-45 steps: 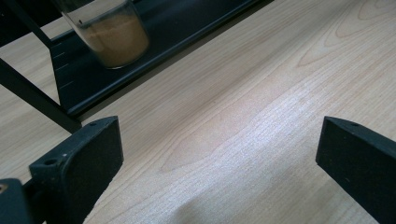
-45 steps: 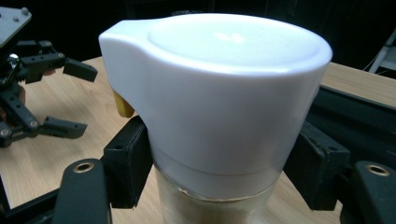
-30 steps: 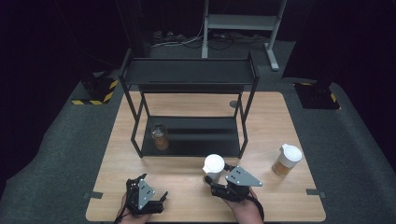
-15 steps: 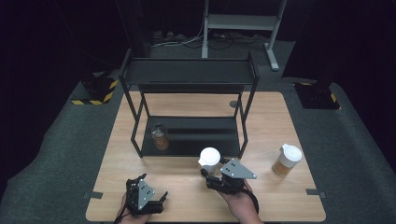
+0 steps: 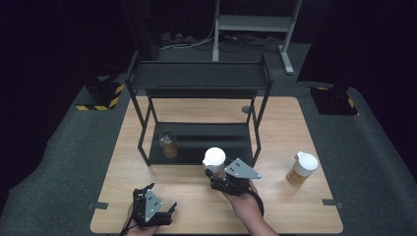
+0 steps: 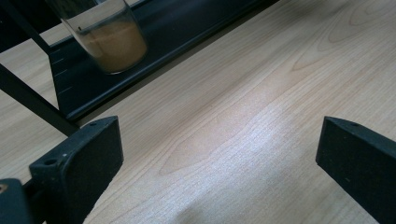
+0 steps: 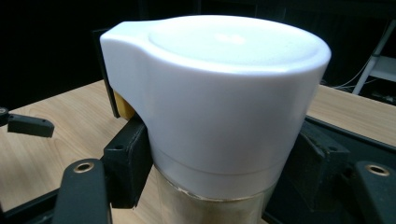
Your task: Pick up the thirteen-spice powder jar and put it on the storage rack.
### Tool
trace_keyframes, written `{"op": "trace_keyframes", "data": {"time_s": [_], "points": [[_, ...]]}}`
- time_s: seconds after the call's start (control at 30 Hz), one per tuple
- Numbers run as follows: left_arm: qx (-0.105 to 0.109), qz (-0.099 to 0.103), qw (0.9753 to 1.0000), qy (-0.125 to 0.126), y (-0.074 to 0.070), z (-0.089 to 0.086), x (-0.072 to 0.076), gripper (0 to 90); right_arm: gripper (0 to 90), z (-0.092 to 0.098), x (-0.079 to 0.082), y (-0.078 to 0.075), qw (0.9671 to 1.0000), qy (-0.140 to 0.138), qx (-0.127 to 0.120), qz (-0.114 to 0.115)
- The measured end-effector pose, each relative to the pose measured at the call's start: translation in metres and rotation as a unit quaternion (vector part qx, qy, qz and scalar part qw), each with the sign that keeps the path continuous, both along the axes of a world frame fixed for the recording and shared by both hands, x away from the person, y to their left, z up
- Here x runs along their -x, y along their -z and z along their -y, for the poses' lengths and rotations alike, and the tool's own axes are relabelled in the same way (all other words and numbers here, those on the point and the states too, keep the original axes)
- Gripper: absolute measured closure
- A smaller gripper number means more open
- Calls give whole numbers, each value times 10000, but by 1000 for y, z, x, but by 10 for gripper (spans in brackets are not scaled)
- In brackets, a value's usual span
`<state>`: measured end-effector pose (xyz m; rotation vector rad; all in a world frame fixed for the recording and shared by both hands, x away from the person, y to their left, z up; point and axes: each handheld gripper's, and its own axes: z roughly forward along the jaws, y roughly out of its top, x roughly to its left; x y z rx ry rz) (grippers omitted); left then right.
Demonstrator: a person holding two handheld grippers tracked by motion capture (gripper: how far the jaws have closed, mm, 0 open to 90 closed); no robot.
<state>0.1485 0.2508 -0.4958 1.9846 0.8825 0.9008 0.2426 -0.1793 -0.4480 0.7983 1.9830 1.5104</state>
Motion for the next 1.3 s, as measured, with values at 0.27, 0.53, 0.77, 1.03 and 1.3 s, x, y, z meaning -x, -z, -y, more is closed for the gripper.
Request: {"op": "trace_keyframes", "data": {"time_s": [0.27,0.53,0.77,1.03,1.3], "points": [[-362,36,9993,106,-6,-1,-1,11,304,-13,-9,2,10000,-16,-14,62],[15,12,9999,100,0,-3,0,10,304,-26,-20,4,10000,4,-37,81],[52,30,9999,129,1,-5,0,10,304,-37,-27,7,9999,54,-29,118],[84,49,9999,143,1,-6,1,11,304,-45,-36,11,9996,173,-165,123],[132,87,9997,165,3,-8,2,10,304,-50,-48,14,9994,221,-183,179]]}}
